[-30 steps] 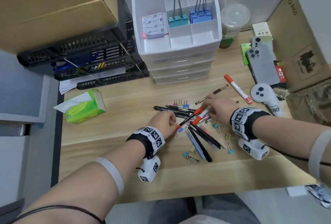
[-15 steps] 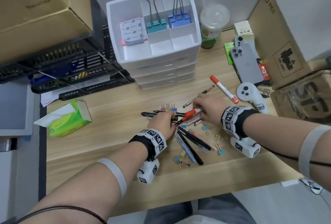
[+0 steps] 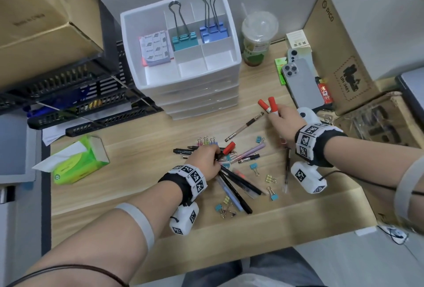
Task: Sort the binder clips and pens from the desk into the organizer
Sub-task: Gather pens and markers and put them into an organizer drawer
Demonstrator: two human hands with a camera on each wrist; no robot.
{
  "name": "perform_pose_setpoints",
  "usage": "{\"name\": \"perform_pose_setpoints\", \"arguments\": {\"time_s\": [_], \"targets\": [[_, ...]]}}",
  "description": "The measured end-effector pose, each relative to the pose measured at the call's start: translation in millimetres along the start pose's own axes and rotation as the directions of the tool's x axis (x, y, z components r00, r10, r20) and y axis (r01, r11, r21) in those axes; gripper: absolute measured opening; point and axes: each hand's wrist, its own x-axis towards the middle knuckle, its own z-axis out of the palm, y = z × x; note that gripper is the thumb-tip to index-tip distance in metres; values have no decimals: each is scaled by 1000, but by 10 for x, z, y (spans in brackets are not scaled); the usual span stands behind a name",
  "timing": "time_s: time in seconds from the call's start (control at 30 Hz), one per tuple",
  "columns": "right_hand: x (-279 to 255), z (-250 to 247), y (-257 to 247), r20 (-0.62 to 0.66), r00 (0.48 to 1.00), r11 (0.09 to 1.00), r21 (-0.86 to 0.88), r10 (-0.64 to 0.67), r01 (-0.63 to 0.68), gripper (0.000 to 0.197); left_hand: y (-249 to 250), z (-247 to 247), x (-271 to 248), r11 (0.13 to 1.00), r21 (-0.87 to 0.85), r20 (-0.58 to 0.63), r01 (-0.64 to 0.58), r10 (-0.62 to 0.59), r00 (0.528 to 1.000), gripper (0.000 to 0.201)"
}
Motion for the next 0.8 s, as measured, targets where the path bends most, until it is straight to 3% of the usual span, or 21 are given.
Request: {"name": "perform_pose_setpoints", "arguments": {"time_s": [0.1, 0.2, 0.4, 0.6, 0.7, 0.8], "targets": [[116, -2, -12, -69, 997, 998, -45, 38, -42, 25, 12, -64, -46, 999, -5, 2, -34, 34, 999, 4], [223, 28, -52, -118, 992, 982, -175, 47, -67, 24, -4, -115, -105, 999, -33, -29, 4, -5, 1000, 3], [275, 136, -52, -88, 982, 903, -385, 168, -189, 32, -169, -178, -223, 987, -115, -98, 110, -122, 988, 20], [255, 159, -84, -53, 977, 869, -448, 206, -208, 30, -265, -218, -332, 977, -157, -123, 146, -166, 978, 17], [219, 124, -130, -19, 986, 896, -415, 166, -159, 32, -264, -229, -334, 973, -165, -120, 164, -184, 975, 19], [166, 91, -170, 44, 991, 924, -369, 125, -100, 24, -234, -250, -323, 970, -188, -94, 154, -174, 980, 7]]}}
